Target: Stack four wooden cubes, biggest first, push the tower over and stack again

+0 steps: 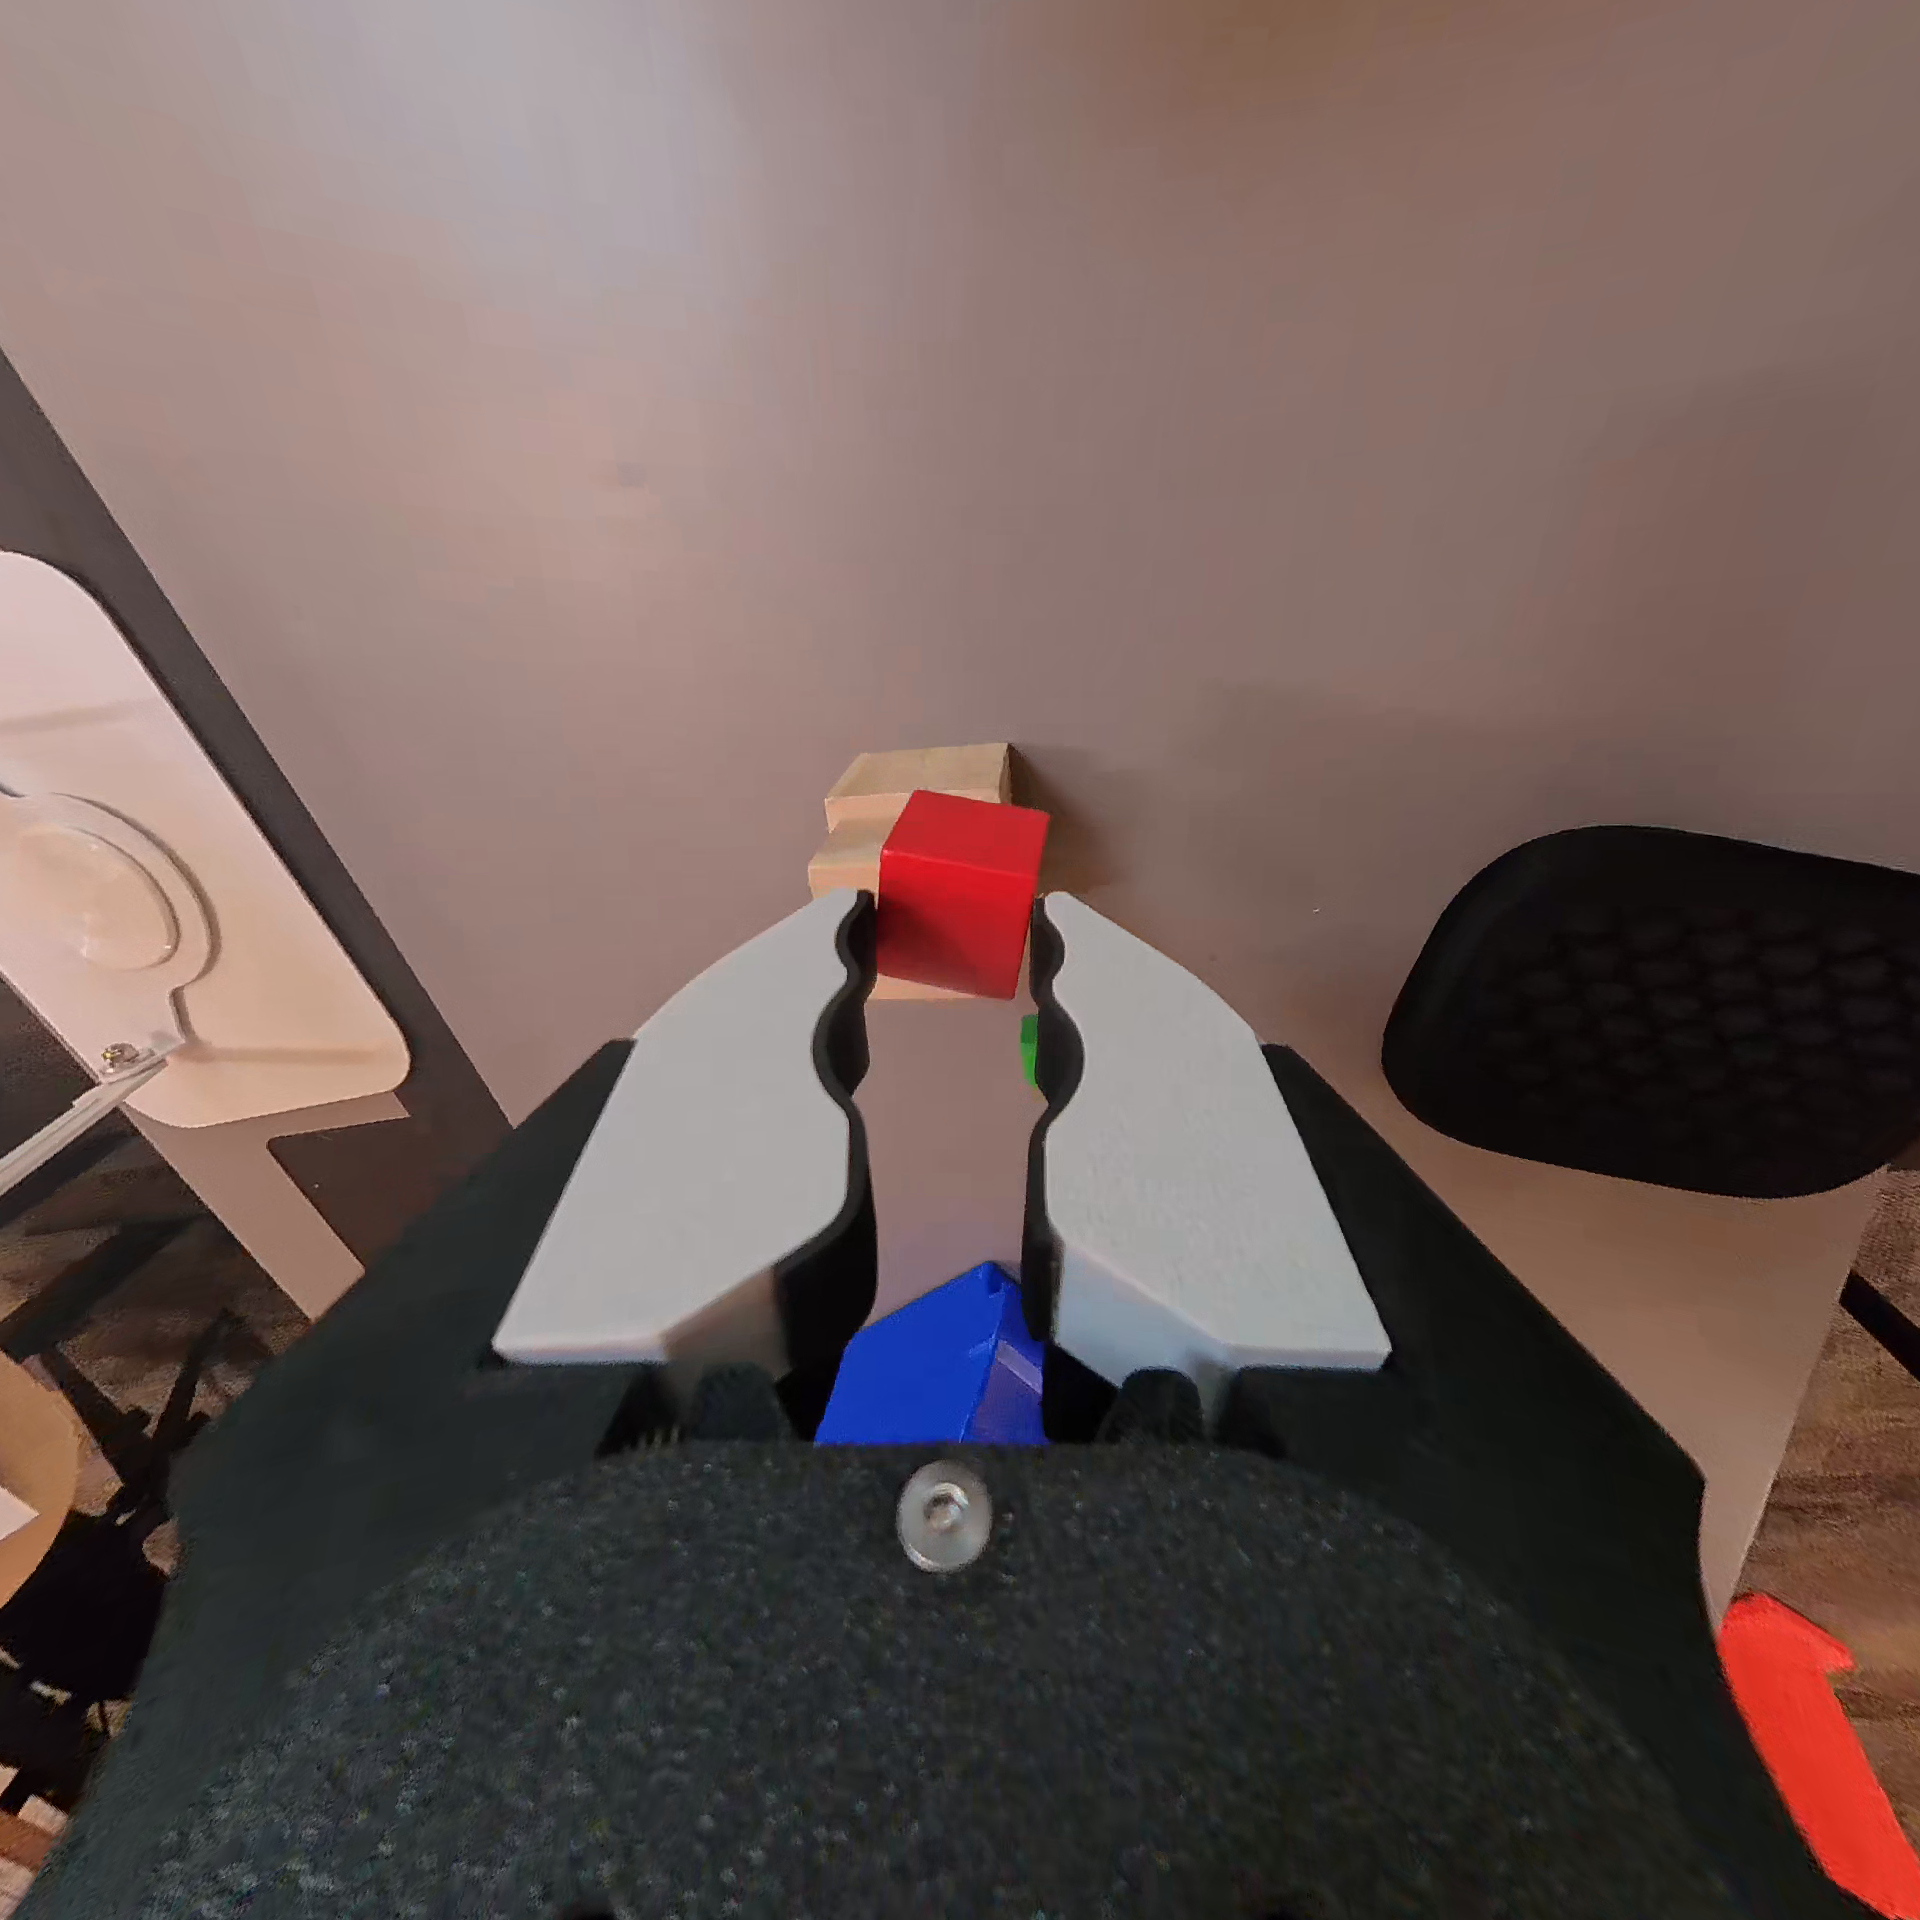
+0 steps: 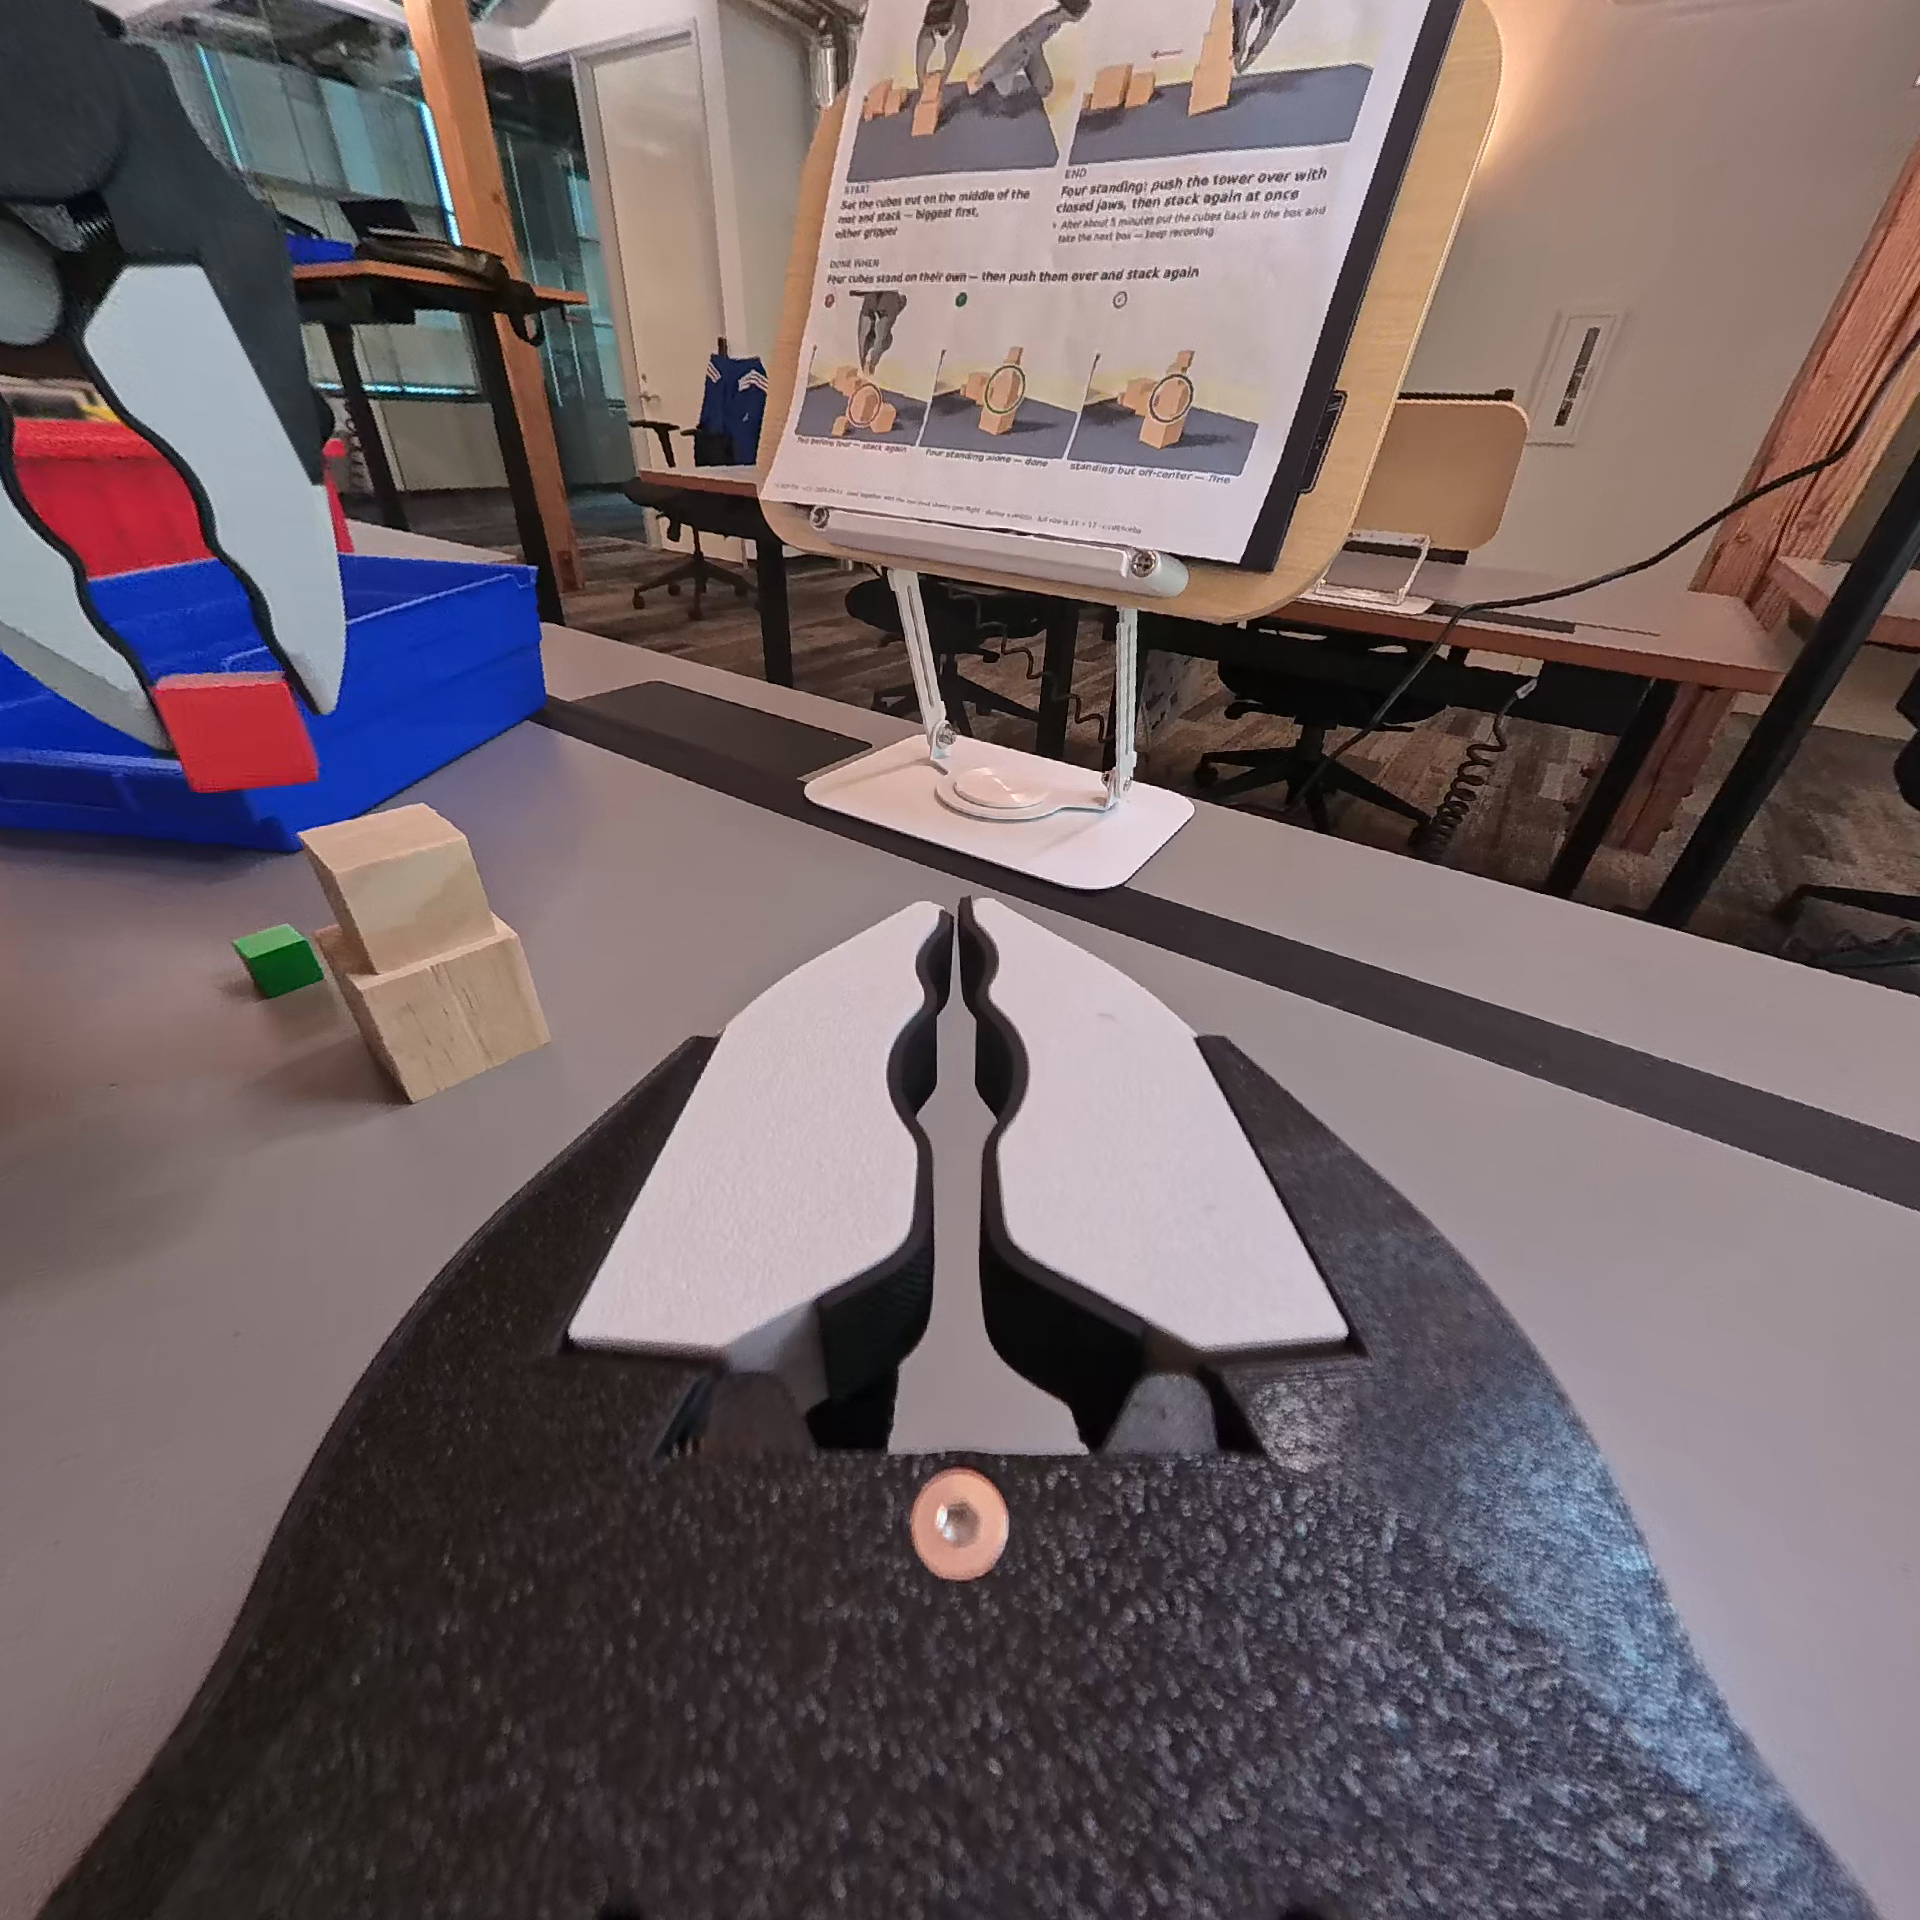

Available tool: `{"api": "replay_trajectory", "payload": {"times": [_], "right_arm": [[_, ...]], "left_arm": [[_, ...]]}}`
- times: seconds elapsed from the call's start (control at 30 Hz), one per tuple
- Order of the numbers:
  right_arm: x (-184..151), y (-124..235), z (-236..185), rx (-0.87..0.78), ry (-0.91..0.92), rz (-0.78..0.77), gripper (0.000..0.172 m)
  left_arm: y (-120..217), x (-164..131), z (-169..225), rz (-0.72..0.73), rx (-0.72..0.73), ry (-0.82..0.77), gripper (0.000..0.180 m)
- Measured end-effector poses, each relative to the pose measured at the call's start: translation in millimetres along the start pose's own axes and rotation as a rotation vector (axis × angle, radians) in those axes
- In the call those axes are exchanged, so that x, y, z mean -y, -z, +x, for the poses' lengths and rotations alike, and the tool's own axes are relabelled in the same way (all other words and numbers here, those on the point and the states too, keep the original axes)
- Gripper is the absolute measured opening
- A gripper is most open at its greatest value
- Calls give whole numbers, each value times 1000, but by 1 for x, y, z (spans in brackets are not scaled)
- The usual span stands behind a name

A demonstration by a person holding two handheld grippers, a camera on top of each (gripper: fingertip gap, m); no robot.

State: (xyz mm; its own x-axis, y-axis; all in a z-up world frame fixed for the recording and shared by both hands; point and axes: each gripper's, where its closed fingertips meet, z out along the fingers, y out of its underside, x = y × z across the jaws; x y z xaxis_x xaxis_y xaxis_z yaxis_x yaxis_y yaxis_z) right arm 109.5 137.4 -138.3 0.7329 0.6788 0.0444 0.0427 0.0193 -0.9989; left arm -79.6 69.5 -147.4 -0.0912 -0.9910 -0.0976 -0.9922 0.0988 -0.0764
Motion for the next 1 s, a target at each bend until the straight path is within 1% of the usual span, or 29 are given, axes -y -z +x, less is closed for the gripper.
{"api": "replay_trajectory", "payload": {"times": [0.13, 0.33, 0.53, 0.7, 1.0], "right_arm": [[0, 0, -1, 3, 0, 0, 1], [0, 0, 0, 4, -3, -1, 1], [0, 0, -1, 9, -6, -3, 1], [-1, -1, -1, 10, -7, -6, 1], [-2, -1, -1, 12, -8, -9, 1]], "left_arm": [[-4, -3, 0, -32, -1, 17, 28], [-15, -21, -10, -95, -6, 37, 28], [-28, -36, -17, -112, -25, 88, 28], [-35, -39, -19, -113, -35, 117, 28], [-36, -38, -20, -105, -16, 132, 28]]}}
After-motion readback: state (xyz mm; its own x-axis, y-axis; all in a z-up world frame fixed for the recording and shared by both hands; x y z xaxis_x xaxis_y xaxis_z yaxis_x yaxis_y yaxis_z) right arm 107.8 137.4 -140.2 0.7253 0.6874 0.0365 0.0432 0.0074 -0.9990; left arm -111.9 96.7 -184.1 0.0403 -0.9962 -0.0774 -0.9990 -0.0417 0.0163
